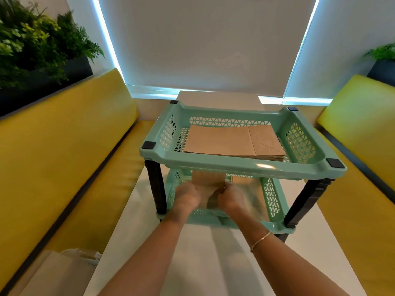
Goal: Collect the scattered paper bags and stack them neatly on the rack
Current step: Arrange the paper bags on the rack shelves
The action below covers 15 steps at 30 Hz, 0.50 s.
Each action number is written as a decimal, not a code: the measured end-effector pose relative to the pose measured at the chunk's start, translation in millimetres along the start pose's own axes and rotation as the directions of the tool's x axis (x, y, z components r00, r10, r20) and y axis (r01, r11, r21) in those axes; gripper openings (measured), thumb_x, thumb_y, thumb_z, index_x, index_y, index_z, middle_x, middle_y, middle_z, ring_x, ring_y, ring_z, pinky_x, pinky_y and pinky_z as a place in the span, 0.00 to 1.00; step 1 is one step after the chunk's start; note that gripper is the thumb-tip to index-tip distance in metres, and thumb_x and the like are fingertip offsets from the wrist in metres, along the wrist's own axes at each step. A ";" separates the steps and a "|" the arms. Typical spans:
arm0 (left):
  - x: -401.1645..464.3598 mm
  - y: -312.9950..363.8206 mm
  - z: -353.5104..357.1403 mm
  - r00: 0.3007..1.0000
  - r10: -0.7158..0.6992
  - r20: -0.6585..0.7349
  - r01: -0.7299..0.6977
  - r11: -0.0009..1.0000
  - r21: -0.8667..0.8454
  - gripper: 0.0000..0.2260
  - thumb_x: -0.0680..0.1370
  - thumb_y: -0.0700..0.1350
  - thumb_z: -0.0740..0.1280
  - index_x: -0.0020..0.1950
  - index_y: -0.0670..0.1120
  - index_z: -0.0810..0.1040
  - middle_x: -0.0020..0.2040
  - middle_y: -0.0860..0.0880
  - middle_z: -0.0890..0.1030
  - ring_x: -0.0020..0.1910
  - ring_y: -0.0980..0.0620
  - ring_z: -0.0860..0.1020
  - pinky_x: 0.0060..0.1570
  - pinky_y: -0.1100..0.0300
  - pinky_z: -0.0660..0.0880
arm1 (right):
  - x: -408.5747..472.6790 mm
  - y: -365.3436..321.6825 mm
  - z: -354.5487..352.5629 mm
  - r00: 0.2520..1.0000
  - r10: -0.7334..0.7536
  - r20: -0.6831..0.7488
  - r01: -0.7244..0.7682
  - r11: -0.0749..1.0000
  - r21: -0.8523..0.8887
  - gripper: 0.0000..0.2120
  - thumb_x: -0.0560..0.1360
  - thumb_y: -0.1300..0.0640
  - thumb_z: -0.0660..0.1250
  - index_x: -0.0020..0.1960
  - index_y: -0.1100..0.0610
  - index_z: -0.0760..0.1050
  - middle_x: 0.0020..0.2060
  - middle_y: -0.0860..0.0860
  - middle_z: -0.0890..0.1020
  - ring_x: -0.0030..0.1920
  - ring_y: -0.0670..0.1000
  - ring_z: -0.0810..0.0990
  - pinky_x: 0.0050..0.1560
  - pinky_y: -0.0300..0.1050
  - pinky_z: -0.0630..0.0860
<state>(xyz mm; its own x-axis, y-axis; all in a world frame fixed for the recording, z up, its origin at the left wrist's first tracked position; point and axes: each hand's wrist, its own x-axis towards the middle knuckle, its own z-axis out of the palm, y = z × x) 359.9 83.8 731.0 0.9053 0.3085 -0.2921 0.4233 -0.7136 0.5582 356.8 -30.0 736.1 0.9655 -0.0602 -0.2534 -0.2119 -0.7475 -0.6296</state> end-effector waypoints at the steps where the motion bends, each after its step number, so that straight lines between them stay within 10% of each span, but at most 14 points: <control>1: 0.0 0.3 -2.8 1.000 -0.013 0.002 0.013 1.000 0.023 0.14 0.80 0.39 0.57 0.63 0.37 0.74 0.62 0.39 0.76 0.62 0.41 0.74 0.57 0.57 0.71 | 1.0 -1.0 0.2 1.000 0.011 0.000 -0.011 1.000 -0.017 0.14 0.77 0.64 0.56 0.60 0.60 0.74 0.55 0.58 0.79 0.57 0.57 0.77 0.56 0.45 0.72; 11: 5.6 -6.6 -2.0 0.999 -0.051 0.004 0.047 0.950 0.307 0.12 0.79 0.40 0.62 0.61 0.38 0.76 0.61 0.42 0.77 0.62 0.45 0.75 0.56 0.58 0.73 | 4.3 -10.3 9.2 0.994 0.031 0.109 0.001 0.958 -0.286 0.05 0.73 0.65 0.62 0.40 0.63 0.75 0.53 0.60 0.81 0.46 0.54 0.77 0.48 0.42 0.75; 15: 8.7 -10.8 2.1 1.000 -0.027 0.010 0.021 0.928 0.371 0.12 0.79 0.40 0.61 0.60 0.39 0.76 0.61 0.43 0.78 0.61 0.45 0.76 0.57 0.59 0.73 | 5.7 -9.3 14.1 0.994 -0.013 0.109 0.048 0.945 -0.323 0.12 0.75 0.64 0.60 0.55 0.64 0.78 0.54 0.59 0.81 0.56 0.56 0.79 0.55 0.44 0.75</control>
<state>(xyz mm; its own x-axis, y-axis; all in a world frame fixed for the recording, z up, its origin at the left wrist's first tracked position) 363.2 92.9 720.9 0.8933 0.3213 -0.3144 0.3987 -0.8894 0.2237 362.1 -14.0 730.2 0.9458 0.0222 -0.3241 -0.1052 -0.9230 -0.3702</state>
